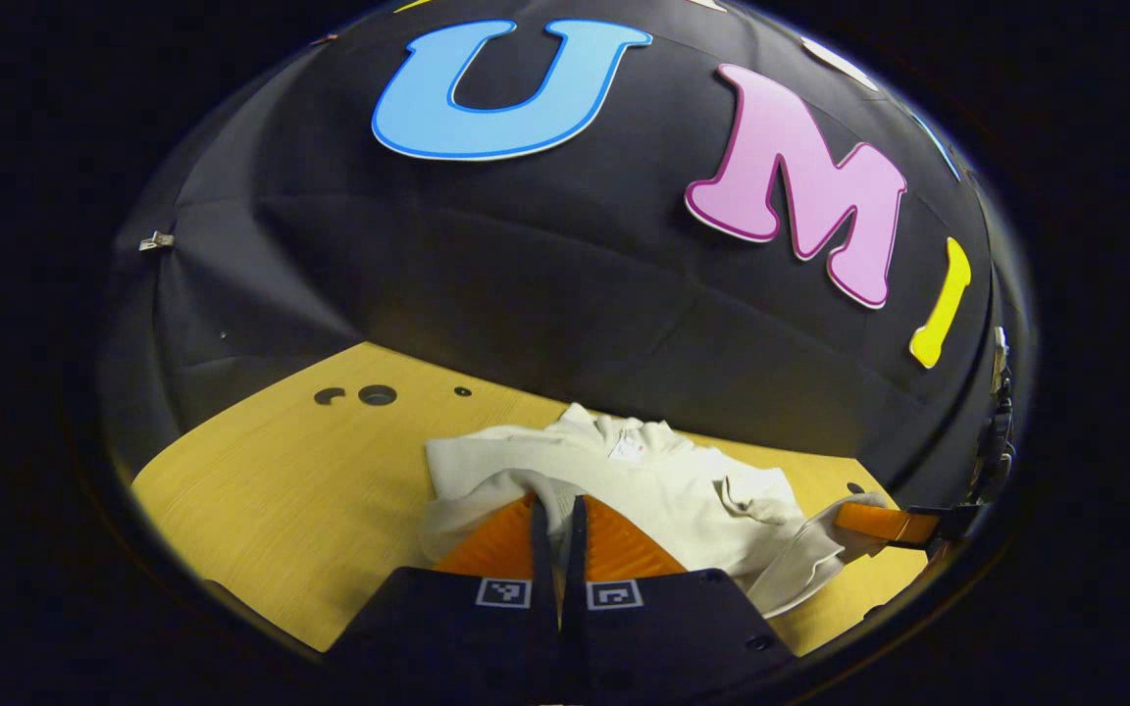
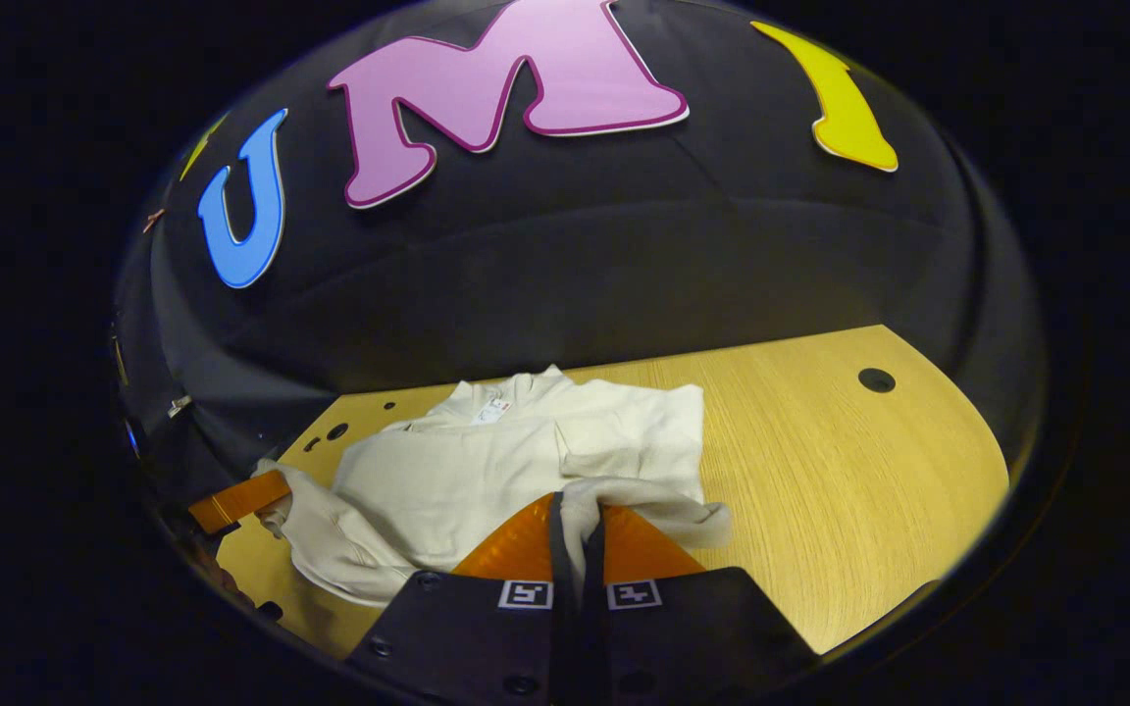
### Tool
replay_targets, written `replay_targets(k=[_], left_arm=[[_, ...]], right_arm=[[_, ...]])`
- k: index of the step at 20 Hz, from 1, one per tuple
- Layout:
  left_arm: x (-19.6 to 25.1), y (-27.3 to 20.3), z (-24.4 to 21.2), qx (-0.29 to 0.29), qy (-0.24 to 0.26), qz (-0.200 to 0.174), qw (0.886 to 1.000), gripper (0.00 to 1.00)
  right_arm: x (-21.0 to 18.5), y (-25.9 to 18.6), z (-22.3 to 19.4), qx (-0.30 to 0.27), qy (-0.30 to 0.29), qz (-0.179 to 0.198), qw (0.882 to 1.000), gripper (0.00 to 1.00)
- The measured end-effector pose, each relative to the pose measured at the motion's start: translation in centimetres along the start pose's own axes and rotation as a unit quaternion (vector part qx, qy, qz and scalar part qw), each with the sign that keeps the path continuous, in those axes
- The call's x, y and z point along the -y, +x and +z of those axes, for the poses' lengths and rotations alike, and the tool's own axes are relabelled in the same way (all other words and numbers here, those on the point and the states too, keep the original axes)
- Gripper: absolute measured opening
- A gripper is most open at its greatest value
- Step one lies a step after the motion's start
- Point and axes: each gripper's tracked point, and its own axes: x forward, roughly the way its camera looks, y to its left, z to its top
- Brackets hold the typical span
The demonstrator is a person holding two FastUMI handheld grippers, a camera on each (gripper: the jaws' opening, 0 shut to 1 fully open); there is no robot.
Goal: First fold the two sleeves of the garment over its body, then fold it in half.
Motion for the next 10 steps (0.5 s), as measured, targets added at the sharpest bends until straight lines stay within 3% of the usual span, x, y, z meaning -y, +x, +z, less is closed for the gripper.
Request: replay_targets(k=[10], left_arm=[[-0.1,8.4,2.7,0.017,0.026,-0.001,1.000,0.06]], right_arm=[[-0.6,8.0,4.4,0.041,-0.026,-0.021,0.999,0.05]])
